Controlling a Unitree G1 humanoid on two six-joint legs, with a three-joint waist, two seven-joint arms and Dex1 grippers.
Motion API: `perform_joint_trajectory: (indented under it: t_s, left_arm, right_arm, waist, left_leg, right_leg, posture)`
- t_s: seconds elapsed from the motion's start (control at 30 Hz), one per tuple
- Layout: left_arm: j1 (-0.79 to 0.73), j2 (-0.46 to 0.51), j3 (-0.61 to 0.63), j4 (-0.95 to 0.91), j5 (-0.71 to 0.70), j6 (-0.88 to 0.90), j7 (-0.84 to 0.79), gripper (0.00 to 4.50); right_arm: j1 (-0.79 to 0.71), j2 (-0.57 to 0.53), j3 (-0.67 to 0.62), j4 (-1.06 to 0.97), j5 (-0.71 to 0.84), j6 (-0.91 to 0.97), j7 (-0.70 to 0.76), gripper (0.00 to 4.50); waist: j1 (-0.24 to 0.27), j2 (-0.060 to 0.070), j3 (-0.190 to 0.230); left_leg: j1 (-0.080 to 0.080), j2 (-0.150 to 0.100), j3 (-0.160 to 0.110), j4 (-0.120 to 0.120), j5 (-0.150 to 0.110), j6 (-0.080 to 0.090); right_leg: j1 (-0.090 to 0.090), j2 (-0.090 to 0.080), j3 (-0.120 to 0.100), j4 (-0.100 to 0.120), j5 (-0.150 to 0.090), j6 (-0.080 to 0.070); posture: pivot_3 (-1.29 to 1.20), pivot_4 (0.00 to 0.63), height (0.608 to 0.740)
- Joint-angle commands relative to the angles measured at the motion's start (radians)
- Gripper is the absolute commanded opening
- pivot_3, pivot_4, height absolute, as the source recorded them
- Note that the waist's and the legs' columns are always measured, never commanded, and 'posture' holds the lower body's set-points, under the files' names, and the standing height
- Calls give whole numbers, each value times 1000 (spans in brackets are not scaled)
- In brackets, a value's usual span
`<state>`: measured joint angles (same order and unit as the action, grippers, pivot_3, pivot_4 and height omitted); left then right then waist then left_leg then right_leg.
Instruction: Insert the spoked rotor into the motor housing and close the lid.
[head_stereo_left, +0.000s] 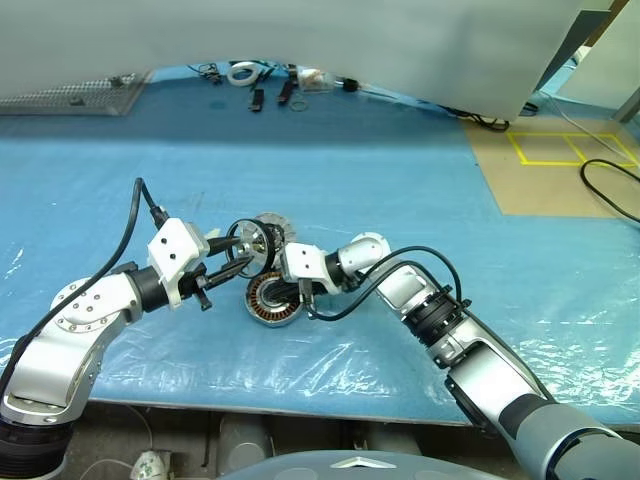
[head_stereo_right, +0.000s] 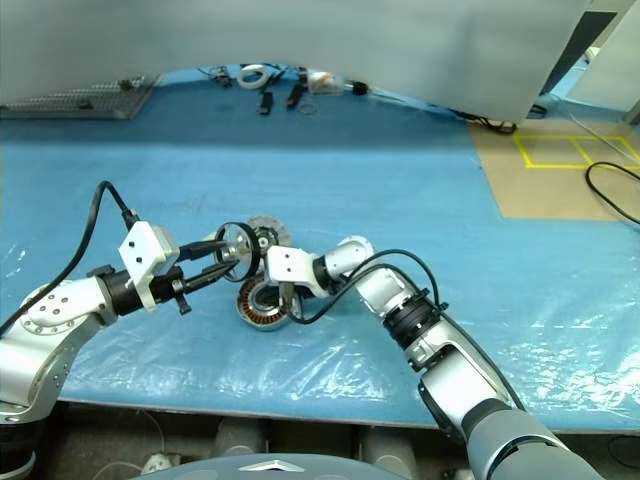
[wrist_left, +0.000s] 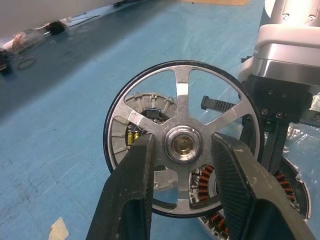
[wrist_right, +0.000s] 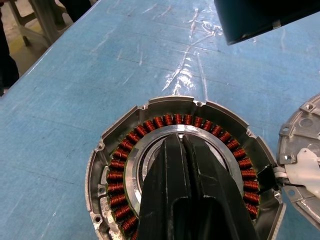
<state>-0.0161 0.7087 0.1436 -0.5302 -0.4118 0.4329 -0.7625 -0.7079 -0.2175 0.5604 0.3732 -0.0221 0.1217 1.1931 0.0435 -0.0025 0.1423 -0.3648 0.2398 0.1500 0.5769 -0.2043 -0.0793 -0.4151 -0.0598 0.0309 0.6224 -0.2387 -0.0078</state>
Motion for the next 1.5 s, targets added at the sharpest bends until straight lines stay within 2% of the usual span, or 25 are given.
perform_joint_trajectory:
  t_s: [0.03,0.17,0.4,0.57,0.7,0.8,0.9,1.03,1.3,1.5]
  left_arm:
    - [-12,4,6,-29,-3,-17,1,1730]
    - [-15,6,6,-26,-2,-19,-2,1730]
    - [-29,7,0,-18,2,-21,-6,1730]
    - [-25,9,3,-17,4,-23,-7,1730]
    - [-28,10,3,-12,6,-25,-11,1730]
    - [-33,8,3,-11,7,-25,-13,1730]
    - [-32,8,1,-11,8,-25,-17,1730]
    - [-13,18,-5,-41,-10,-9,-40,1730]
    - [12,94,-23,-64,-39,1,-141,1730]
    - [-5,74,-86,-18,-14,-20,-158,1730]
  right_arm:
    - [43,-59,32,64,-36,85,51,0]
    - [41,-72,31,54,-22,105,83,0]
    - [60,-54,20,59,-22,115,52,0]
    - [40,-24,-79,-19,114,268,89,0]
    - [0,-12,-145,-85,204,376,100,0]
    - [-15,-16,-153,-106,210,378,97,0]
    - [-20,-18,-170,-144,230,405,92,0]
    - [-4,-75,-206,-250,269,471,95,0]
    - [90,-307,-273,-398,304,508,113,0]
    - [144,-355,-305,-445,317,546,51,0]
  waist:
    - [0,0,0]
    - [0,0,0]
    - [-3,0,0]
    - [-2,1,0]
    - [-1,1,0]
    - [-1,1,0]
    - [-1,1,1]
    - [1,0,1]
    - [13,0,2]
    - [2,0,2]
  left_leg:
    - [1,0,0,0,0,0]
    - [2,0,0,0,0,0]
    - [8,1,0,0,0,0]
    - [10,1,1,-1,0,0]
    - [4,1,0,-1,0,0]
    - [-6,1,0,-1,0,0]
    - [-8,1,0,-2,0,0]
    - [-9,1,0,-2,0,0]
    - [-8,1,0,-2,0,0]
    - [-7,1,0,-2,0,0]
  right_leg:
    - [1,0,0,0,0,0]
    - [2,0,0,0,0,0]
    - [7,-1,0,-1,-1,-1]
    - [9,0,1,-2,-1,-1]
    - [4,0,1,-4,-1,-1]
    - [-5,2,0,-2,1,2]
    - [-8,2,-1,-2,2,3]
    - [-8,2,-1,-3,2,3]
    - [-7,1,-1,-2,2,3]
    - [-7,2,0,-1,2,3]
  posture:
    - [0,150,740]
    - [0,150,740]
    - [0,150,740]
    - [0,150,740]
    - [0,150,740]
    - [0,150,740]
    - [0,150,740]
    - [0,150,740]
    - [0,150,740]
    - [0,150,740]
